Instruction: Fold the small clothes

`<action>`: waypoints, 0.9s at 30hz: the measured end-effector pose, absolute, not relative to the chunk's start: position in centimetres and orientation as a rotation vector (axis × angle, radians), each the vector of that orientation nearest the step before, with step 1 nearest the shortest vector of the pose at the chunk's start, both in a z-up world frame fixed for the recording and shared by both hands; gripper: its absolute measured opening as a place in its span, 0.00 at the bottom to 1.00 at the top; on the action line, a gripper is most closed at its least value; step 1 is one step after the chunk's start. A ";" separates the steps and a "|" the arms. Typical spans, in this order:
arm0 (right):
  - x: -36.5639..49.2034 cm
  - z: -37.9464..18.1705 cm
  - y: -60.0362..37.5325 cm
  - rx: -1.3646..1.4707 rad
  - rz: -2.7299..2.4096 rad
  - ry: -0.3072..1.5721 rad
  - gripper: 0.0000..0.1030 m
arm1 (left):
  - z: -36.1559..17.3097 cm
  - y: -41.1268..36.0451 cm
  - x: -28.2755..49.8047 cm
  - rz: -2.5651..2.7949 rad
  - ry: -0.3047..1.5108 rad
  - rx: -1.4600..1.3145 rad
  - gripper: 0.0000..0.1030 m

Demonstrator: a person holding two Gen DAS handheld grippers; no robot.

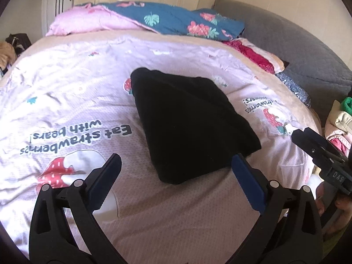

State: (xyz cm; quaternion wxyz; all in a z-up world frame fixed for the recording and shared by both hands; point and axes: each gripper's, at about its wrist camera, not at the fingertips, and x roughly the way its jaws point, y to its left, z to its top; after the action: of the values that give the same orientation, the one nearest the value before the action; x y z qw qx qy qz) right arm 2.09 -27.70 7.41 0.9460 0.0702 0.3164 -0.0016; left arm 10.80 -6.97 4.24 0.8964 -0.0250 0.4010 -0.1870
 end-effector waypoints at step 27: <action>-5.1 1.8 -22.3 0.072 -0.014 0.658 0.96 | 0.3 -3.2 3.6 -0.302 0.796 -0.055 0.91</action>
State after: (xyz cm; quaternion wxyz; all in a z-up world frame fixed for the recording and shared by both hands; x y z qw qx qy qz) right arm -5.09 -22.29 1.80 0.9456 0.0354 0.3232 -0.0069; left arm 3.63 -3.23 0.33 0.9103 -0.0268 0.3862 -0.1465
